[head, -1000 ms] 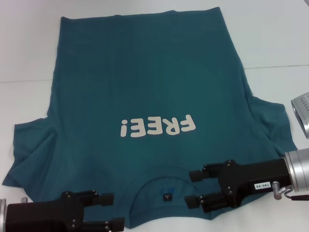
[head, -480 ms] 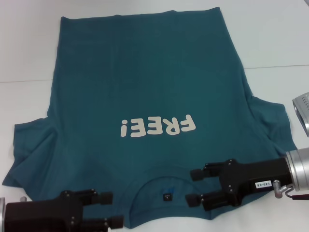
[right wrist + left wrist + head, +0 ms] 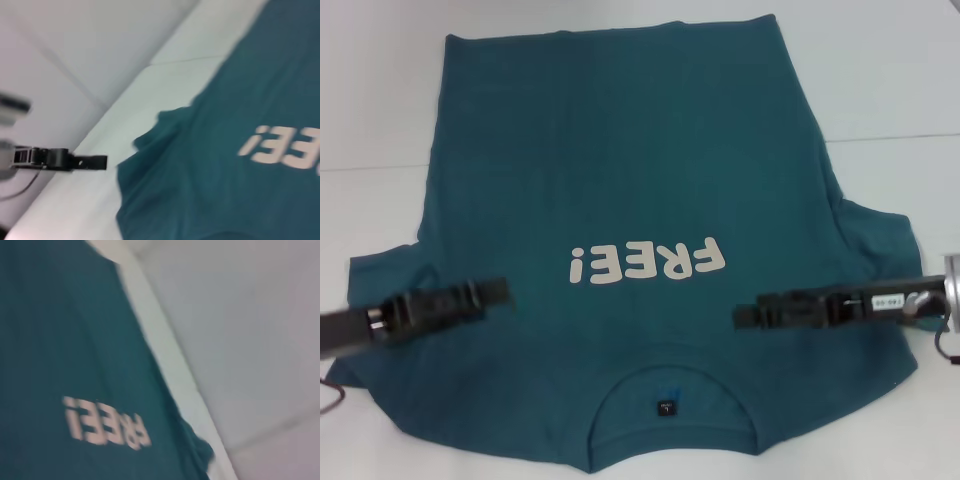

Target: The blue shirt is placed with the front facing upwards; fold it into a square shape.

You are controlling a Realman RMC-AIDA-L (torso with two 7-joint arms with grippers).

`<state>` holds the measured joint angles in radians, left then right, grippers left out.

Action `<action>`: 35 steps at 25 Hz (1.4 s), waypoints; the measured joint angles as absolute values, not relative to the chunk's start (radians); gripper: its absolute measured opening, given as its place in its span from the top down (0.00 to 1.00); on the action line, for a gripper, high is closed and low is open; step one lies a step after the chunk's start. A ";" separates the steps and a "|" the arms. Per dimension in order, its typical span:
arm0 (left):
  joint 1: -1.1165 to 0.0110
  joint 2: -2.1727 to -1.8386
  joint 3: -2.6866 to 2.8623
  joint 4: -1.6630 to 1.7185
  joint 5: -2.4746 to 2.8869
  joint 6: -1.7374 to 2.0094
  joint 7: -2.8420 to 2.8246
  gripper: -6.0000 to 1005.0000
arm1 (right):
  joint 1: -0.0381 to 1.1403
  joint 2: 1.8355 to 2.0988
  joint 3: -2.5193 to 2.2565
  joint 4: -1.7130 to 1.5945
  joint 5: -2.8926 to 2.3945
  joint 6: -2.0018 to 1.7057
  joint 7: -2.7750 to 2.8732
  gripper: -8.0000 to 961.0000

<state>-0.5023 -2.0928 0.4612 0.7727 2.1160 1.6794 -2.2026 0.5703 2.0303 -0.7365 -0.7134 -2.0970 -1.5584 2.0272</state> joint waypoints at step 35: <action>-0.527 -2.046 0.370 0.695 2.282 1.105 -2.368 0.18 | 0.594 1.988 -0.632 -0.702 -2.092 -1.512 2.177 0.10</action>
<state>-0.5273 -2.0464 0.3703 0.6952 2.2824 1.1052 -2.3677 0.5936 1.9883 -0.6319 -0.7025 -2.0924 -1.5124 2.1768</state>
